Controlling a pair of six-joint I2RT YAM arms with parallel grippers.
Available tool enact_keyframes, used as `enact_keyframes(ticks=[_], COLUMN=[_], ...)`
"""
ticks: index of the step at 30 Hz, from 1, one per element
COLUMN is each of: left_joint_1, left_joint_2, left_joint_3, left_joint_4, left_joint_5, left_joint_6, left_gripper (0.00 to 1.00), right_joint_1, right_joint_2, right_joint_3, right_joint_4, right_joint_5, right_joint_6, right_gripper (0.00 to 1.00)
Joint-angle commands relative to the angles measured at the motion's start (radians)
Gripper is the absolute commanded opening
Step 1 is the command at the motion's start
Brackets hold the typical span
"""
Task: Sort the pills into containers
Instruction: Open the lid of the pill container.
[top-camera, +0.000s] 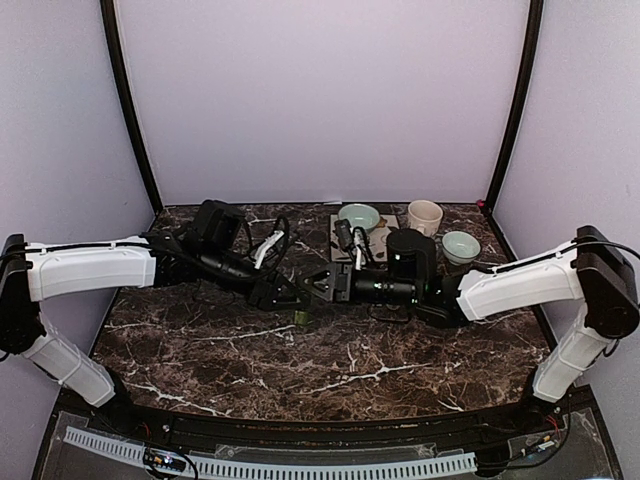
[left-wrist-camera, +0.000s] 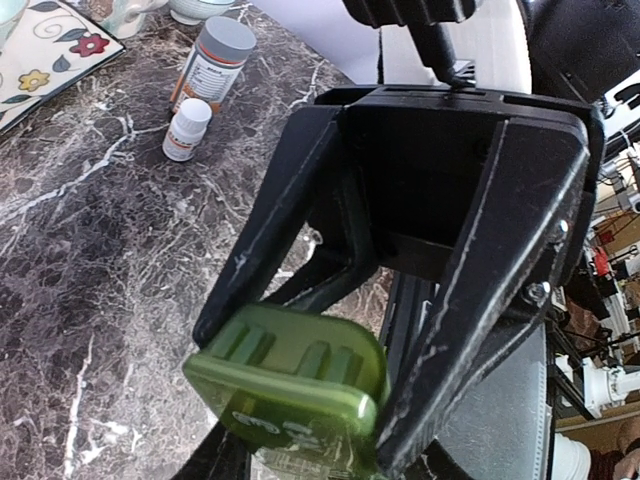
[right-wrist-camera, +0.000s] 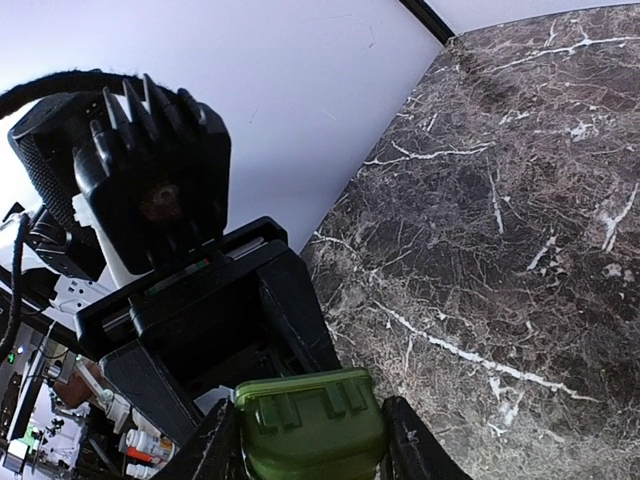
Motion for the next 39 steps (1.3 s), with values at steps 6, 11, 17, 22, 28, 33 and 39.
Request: enact_keyframes(ticks=[6, 11, 17, 22, 28, 33, 39], left_joint_1=[-0.051, -0.051, -0.051, -0.052, -0.051, -0.056, -0.09], left_joint_2=[-0.056, -0.072, -0.084, -0.078, -0.071, -0.058, -0.024], left_joint_3=[0.061, 0.066, 0.077, 0.087, 0.101, 0.127, 0.176], left_joint_4=[0.019, 0.006, -0.022, -0.053, -0.096, -0.154, -0.241], left_joint_5=[-0.095, -0.145, -0.196, -0.21, -0.221, -0.233, -0.274], left_joint_6=[0.082, 0.086, 0.09, 0.099, 0.124, 0.179, 0.264], left_gripper=[0.16, 0.16, 0.15, 0.15, 0.15, 0.15, 0.15], right_joint_1=[0.023, 0.04, 0.058, 0.06, 0.059, 0.058, 0.041], right_joint_2=[0.048, 0.061, 0.071, 0.072, 0.064, 0.046, 0.03], right_joint_3=[0.09, 0.123, 0.144, 0.143, 0.155, 0.164, 0.179], right_joint_4=[-0.218, -0.305, -0.395, -0.42, -0.475, -0.532, -0.59], right_joint_5=[0.128, 0.173, 0.242, 0.271, 0.309, 0.348, 0.359], right_joint_6=[-0.038, -0.078, -0.118, -0.132, -0.161, -0.198, -0.245], right_gripper=[0.42, 0.43, 0.45, 0.53, 0.59, 0.6, 0.61])
